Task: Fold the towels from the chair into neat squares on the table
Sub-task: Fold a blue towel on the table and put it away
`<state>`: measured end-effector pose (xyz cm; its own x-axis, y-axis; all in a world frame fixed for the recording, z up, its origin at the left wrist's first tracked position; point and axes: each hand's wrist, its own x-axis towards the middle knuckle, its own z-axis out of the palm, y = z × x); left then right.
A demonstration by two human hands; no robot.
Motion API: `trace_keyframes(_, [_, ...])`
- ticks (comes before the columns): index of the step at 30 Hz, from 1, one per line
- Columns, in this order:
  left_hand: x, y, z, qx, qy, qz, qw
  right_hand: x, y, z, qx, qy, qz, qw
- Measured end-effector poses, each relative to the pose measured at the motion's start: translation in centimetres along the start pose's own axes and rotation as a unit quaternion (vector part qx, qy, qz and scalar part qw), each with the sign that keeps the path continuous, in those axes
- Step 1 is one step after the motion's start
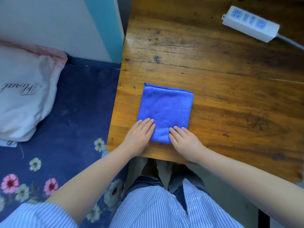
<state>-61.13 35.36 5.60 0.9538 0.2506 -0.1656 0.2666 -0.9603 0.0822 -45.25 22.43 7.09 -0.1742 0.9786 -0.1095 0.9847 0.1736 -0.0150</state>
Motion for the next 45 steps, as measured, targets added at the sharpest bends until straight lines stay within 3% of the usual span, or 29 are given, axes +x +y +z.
trace_keyframes(4, [-0.1,0.6,-0.7,-0.057,0.059,-0.036,0.996,0.9,2.0,-2.6,0.136,0.007,0.051,0.989])
trace_keyframes(7, [-0.1,1.3,-2.2,-0.134,0.072,-0.069,0.986,0.4,3.1,-4.2,0.170,0.052,0.033,0.984])
trace_keyframes(10, [-1.4,2.7,-3.9,-0.165,0.069,-0.111,0.978,-0.3,3.3,-5.8,0.180,0.045,0.013,0.982])
trace_keyframes(12, [-3.0,3.9,-5.1,-0.196,0.091,-0.161,0.963,-0.6,3.1,-7.1,0.187,0.025,-0.007,0.982])
trace_keyframes(17, [-10.4,7.5,-7.3,-0.218,0.199,-0.334,0.895,-0.1,0.7,-9.6,0.155,-0.013,-0.165,0.974])
trace_keyframes(23, [-22.1,12.3,-7.9,-0.250,0.160,-0.522,0.799,3.0,-10.4,-10.1,0.156,-0.039,-0.325,0.932])
trace_keyframes(26, [-28.0,14.8,-7.3,-0.292,0.187,-0.639,0.687,3.6,-17.4,-10.8,0.125,-0.076,-0.385,0.911])
trace_keyframes(30, [-35.8,17.2,-5.7,-0.321,0.171,-0.701,0.614,4.1,-27.0,-10.9,0.116,-0.143,-0.406,0.895])
trace_keyframes(37, [-50.7,19.0,-2.9,-0.310,0.121,-0.752,0.568,3.2,-44.2,-11.5,0.027,-0.204,-0.436,0.876])
trace_keyframes(45, [-61.4,15.1,-2.6,-0.187,0.038,-0.810,0.554,5.4,-56.8,-13.5,0.017,-0.165,-0.409,0.897])
